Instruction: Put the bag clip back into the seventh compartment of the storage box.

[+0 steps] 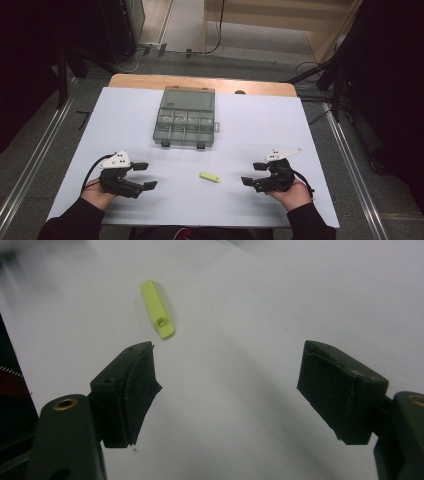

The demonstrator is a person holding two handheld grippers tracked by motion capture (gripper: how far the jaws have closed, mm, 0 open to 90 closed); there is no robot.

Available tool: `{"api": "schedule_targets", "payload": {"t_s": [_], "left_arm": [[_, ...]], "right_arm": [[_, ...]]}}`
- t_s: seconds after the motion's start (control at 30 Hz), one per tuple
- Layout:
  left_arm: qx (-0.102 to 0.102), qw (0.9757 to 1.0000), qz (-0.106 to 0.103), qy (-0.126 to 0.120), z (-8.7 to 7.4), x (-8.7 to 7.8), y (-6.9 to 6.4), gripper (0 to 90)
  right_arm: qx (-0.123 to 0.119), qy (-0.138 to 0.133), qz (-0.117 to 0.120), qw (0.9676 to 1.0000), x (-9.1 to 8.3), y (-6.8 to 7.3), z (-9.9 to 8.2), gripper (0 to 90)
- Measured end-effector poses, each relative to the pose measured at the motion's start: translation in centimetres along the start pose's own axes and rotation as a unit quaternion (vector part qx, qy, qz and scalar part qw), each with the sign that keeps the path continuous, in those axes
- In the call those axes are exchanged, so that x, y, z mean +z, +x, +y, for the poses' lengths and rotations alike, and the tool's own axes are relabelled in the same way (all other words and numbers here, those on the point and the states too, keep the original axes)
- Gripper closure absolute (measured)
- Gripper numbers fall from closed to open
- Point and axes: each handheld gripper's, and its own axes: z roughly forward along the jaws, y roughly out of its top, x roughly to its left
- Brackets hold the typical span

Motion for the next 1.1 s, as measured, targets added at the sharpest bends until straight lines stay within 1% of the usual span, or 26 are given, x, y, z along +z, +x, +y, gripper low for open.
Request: {"api": "schedule_targets", "payload": {"t_s": [0.1,0.27,0.33,0.4,0.6,0.67,0.83,0.97,1.03,1.1], "left_arm": [[0.0,1.0,0.0,0.0,0.0,0.0,0.0,22.4],[0.001,1.0,0.0,-0.001,0.0,0.0,0.0,22.4],[0.001,1.0,0.0,0.0,0.0,0.0,0.0,22.4],[0.001,1.0,0.0,0.001,0.0,-0.1,0.0,22.4],[0.002,1.0,0.001,-0.003,0.0,-0.1,0.0,22.4],[0.001,1.0,0.0,-0.002,0.0,-0.1,0.0,22.4],[0.001,1.0,0.0,-0.001,0.0,-0.1,0.0,22.4],[0.001,1.0,0.0,0.0,0.0,-0.1,0.0,22.4],[0.0,1.0,0.0,0.0,0.0,-0.1,0.0,22.4],[0.001,1.0,0.0,0.0,0.0,0.0,0.0,22.4]], "right_arm": [[-0.006,0.0,-0.001,1.0,0.1,0.0,0.2,24.0],[-0.006,0.004,0.002,1.0,0.2,0.0,0.6,24.0],[-0.005,0.001,0.006,1.0,0.3,0.0,0.7,24.0],[-0.006,-0.001,0.003,1.0,0.4,0.0,0.9,23.9],[-0.006,-0.003,0.008,0.9999,0.6,0.0,1.5,23.9],[-0.006,0.0,0.007,1.0,0.7,-0.1,1.7,23.9],[-0.017,0.006,0.01,0.9998,1.1,-0.1,2.2,24.6],[-0.017,0.006,0.012,0.9998,1.3,0.0,2.5,24.7],[-0.021,0.007,0.013,0.9997,1.5,0.0,2.7,25.1],[-0.021,0.009,0.013,0.9997,1.6,0.1,2.8,25.2]]}}
